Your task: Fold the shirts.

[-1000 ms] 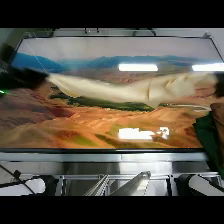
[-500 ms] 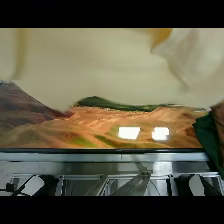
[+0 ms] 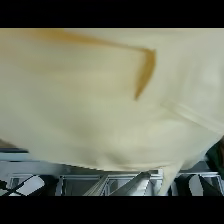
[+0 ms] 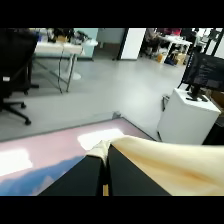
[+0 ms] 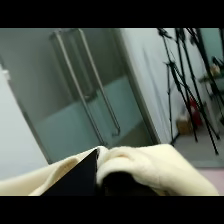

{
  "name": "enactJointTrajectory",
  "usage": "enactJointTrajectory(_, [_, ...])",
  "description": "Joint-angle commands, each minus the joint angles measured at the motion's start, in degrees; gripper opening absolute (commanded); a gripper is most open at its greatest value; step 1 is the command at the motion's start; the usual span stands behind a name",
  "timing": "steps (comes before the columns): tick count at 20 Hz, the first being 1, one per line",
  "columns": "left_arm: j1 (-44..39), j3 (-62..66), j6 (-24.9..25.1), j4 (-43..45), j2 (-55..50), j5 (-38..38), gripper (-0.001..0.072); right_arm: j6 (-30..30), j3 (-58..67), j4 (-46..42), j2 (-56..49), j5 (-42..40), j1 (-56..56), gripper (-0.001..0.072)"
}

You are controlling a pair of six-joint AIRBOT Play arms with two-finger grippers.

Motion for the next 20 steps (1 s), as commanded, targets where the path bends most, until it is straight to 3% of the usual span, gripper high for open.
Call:
enactJointTrajectory(1, [-17.51, -10.49, 4.33, 22.16, -6.64, -0.17, 0.0019, 6.12, -10.91, -18.75, -3.93, -8.00, 10.29, 0.0021])
enactJointTrajectory(4, [-30.91, -15.30, 4.92, 40.52, -18.23, 10.19, 0.0020, 1.99, -24.30, -20.63, -13.03, -25.86, 21.07, 0.0022])
enactJointTrajectory(7, [-35.82, -12.24, 4.92, 43.30, -35.85, 13.27, 0.0021, -3.06, -27.08, -19.61, -29.00, -36.59, 26.77, 0.0032])
enactJointTrajectory(8, [-36.74, -9.66, 4.61, 43.32, -41.88, 12.02, 0.0018, -4.31, -26.36, -17.51, -34.60, -37.38, 27.41, 0.0082])
enactJointTrajectory(9, [-37.40, -6.36, 2.69, 43.32, -47.76, 10.75, 0.0018, -5.57, -24.85, -15.06, -40.17, -37.22, 27.58, 0.0216])
enactJointTrajectory(11, [-37.59, 1.16, -1.40, 43.39, -56.70, 9.51, 0.0019, -7.56, -20.92, -12.39, -47.87, -35.52, 27.28, 0.0234])
enactJointTrajectory(12, [-36.94, 4.46, -3.76, 43.23, -59.25, 9.33, 0.0105, -9.22, -18.73, -12.44, -49.53, -33.24, 26.93, 0.0236])
enactJointTrajectory(14, [-34.32, 7.15, -5.03, 39.74, -59.41, 8.44, 0.0720, -11.32, -14.27, -14.14, -49.27, -26.53, 24.39, 0.0304])
enactJointTrajectory(16, [-30.10, 5.44, -5.11, 34.97, -55.52, 7.41, 0.0720, -8.00, -9.92, -21.70, -46.29, -17.27, 19.30, 0.0398])
enactJointTrajectory(17, [-27.63, 2.84, -5.14, 33.29, -52.54, 6.93, 0.0649, -3.26, -8.57, -26.58, -44.17, -12.74, 16.04, 0.0401])
enactJointTrajectory(19, [-23.82, -2.16, -2.69, 32.92, -47.39, 3.43, 0.0218, -2.36, -8.70, -34.34, -39.17, -4.17, 10.14, 0.0345])
enactJointTrajectory(20, [-22.34, -5.29, -1.84, 32.94, -44.78, 0.52, 0.0208, -1.57, -9.57, -39.01, -36.87, -0.07, 7.74, 0.0347])
